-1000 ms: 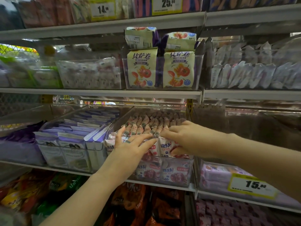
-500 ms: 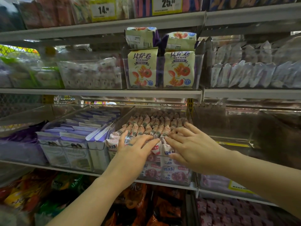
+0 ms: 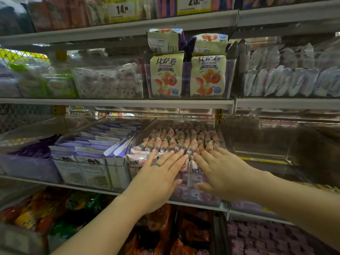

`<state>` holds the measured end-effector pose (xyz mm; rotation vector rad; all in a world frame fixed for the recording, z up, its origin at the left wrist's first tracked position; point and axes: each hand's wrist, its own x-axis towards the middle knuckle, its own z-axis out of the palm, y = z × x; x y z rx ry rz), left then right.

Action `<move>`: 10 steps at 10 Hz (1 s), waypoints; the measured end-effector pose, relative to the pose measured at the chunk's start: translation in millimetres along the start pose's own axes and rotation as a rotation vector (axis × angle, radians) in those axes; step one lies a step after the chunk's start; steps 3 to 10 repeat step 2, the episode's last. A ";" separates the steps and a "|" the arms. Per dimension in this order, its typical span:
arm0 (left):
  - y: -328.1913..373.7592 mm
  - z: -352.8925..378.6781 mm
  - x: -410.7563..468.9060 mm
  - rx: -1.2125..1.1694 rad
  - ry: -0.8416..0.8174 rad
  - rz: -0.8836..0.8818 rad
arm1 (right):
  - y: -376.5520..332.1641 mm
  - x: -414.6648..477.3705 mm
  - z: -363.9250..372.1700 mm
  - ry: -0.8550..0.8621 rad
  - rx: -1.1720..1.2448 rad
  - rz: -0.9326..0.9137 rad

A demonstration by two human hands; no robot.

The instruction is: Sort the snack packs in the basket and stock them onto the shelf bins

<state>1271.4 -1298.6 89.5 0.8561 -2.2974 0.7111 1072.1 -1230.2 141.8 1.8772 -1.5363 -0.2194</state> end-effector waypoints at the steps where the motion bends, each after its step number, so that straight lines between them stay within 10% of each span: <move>1: 3.6 -5.3 1.1 -0.048 -0.078 -0.031 | 2.9 -3.1 -7.6 -0.056 0.083 -0.015; 2: 4.4 -28.0 0.3 -0.130 0.004 -0.120 | 20.5 -4.7 -37.1 0.012 0.417 0.003; 10: 4.4 -28.0 0.3 -0.130 0.004 -0.120 | 20.5 -4.7 -37.1 0.012 0.417 0.003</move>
